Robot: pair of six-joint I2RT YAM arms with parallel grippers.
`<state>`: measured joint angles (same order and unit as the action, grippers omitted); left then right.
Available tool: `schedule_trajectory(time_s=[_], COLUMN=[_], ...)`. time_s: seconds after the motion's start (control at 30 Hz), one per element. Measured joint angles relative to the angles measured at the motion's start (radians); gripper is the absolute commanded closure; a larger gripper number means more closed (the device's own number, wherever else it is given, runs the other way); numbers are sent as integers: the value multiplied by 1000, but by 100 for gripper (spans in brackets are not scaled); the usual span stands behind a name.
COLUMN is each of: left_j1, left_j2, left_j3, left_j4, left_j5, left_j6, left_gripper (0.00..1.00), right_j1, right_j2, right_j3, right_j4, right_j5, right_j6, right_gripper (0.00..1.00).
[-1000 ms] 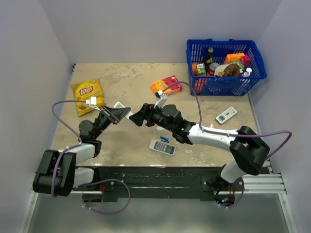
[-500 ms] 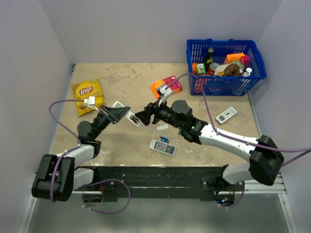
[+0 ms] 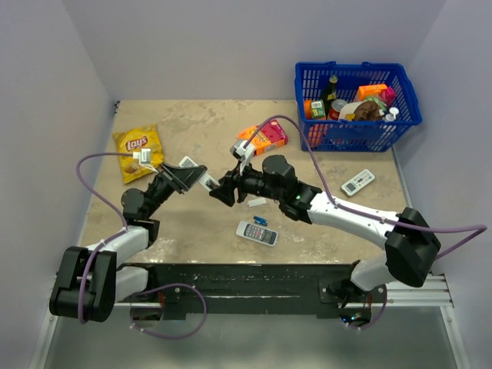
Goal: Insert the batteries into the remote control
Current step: Load the battery into the remote control.
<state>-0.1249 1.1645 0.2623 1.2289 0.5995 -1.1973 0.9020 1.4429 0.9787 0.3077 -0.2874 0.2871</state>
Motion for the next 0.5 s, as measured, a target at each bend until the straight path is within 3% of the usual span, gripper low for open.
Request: schedule_trajectory(time_s=[0.5], left_j1=[-20], left_j2=[-3], left_j3=[31], left_j4=[-121], left_j5=[-5], left_j6=[29], left_gripper=[100], right_j1=[-1], right_j2=[64], right_j3=[72], right_j4=[-29], right_j5=[-8], right_j6=[-47], right_gripper=[44])
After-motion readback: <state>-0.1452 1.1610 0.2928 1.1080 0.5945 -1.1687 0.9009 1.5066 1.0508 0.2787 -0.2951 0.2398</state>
